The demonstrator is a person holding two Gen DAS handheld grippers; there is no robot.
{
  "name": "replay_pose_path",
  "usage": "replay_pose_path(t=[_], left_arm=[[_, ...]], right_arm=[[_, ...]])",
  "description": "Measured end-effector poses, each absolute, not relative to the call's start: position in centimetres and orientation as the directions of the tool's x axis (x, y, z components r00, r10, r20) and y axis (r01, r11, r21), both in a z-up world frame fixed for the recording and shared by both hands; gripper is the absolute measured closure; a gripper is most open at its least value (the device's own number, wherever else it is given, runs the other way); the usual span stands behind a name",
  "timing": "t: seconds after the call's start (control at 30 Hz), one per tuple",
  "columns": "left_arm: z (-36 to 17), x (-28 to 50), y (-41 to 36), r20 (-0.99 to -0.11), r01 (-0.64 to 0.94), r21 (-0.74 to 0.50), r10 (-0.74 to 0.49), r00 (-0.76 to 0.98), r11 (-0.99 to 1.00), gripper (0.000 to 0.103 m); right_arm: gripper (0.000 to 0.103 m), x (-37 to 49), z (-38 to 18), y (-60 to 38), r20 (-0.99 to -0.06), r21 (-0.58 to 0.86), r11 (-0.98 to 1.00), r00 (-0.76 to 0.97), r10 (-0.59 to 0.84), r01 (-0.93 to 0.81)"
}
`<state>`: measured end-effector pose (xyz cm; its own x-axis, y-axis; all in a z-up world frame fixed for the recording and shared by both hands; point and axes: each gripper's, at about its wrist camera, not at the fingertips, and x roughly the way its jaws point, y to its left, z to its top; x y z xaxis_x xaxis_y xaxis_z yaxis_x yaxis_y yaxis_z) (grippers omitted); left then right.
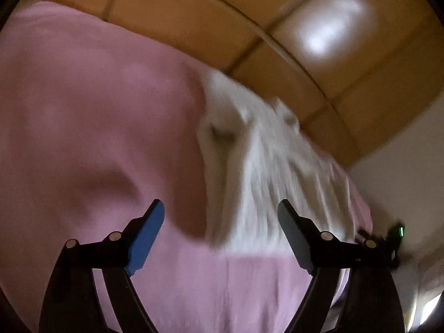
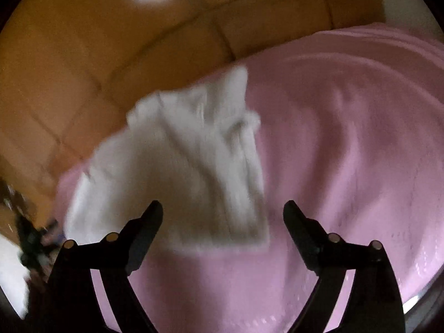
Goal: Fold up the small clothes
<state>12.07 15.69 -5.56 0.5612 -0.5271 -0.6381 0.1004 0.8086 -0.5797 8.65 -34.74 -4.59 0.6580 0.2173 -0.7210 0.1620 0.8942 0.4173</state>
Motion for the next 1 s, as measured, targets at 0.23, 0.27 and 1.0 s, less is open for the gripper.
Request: replay_pose_path(t=[0.23,0.27,1.0], left_arm=[[-6.7,12.4,10.8,-0.705,0.166,-0.435,-0.45,0.549,0.885,0.07],[-6.7,12.8,10.6,-0.729,0.152,-0.42,-0.432,0.53,0.895,0.082],[-6.5,-1.1,14.1,-0.712,0.129,-0.551,-0.545,0.442,0.825,0.095]], right_arm=[[0.07,11.3,-6.3,-30.5,-0.772,0.261,0.955,0.624,0.12,0.139],[0.078,11.7,-5.9,-30.2,-0.767,0.291,0.949,0.622,0.155,0.122],[0.085,-4.0,-4.6,-31.5,-0.736,0.5,0.855,0.59,0.333,0.141]])
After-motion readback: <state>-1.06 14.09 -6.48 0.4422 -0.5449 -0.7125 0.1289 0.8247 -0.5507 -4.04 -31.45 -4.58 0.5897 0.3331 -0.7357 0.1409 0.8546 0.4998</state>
